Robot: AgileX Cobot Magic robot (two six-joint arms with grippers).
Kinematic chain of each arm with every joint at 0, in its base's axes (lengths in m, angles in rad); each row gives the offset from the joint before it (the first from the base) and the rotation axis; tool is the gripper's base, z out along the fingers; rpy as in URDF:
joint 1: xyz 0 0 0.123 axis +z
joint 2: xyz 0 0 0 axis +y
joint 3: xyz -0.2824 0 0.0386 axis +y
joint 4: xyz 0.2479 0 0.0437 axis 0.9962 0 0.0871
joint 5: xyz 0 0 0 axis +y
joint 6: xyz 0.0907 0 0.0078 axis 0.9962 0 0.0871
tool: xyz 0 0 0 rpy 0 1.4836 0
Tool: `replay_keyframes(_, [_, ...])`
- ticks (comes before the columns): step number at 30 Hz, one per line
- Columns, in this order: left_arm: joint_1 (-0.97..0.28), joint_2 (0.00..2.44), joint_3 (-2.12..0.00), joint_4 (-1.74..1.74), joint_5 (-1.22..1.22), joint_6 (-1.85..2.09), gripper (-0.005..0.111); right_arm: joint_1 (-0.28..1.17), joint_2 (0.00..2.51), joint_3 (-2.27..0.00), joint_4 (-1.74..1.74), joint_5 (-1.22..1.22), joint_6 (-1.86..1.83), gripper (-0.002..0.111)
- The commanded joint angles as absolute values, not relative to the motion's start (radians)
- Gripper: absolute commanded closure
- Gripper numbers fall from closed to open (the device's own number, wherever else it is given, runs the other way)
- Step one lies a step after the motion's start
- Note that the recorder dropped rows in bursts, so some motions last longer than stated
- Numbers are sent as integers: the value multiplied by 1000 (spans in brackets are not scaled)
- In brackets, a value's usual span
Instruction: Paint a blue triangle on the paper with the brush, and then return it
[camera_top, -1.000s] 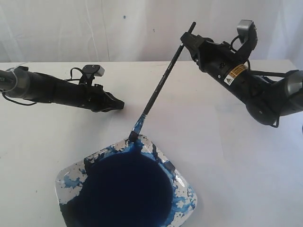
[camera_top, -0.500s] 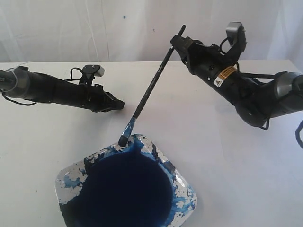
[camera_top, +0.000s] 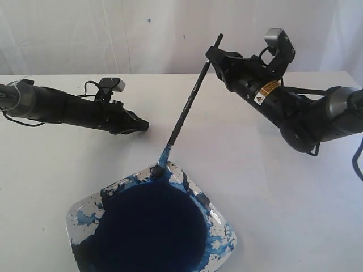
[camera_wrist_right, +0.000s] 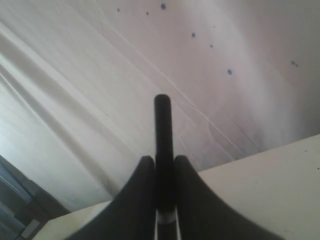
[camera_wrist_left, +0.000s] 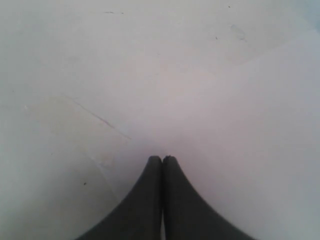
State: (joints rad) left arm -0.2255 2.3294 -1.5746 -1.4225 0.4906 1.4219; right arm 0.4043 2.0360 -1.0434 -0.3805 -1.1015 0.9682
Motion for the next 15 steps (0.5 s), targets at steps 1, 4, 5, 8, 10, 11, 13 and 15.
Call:
replay_keyframes(1, [-229, 2330, -1577, -1434, 503, 1416, 107, 404, 2053, -1048, -351, -1107, 945, 108])
replay_keyframes(4, [-229, 2330, -1577, -1434, 503, 1416, 107, 404, 2065, -1048, -351, -1107, 993, 108])
replay_keyframes(5, [-229, 2330, -1577, -1434, 503, 1416, 107, 404, 2067, -1048, -351, -1112, 1016, 108])
replay_keyframes(8, [-229, 2330, -1577, -1434, 503, 1416, 107, 404, 2067, -1046, -359, -1166, 1025, 108])
replay_keyframes(10, [-229, 2330, -1577, -1434, 503, 1416, 107, 404, 2067, -1046, -366, -1210, 1025, 108])
replay_keyframes(11, [-229, 2330, -1577, -1434, 503, 1416, 107, 404, 2067, -1046, -366, -1221, 1026, 108])
replay_keyframes(13, [-229, 2330, -1577, -1434, 503, 1416, 107, 404, 2067, -1046, -367, -1221, 1042, 108])
replay_keyframes(15, [-229, 2330, -1577, -1434, 503, 1416, 107, 404, 2067, -1046, -370, -1221, 1059, 108])
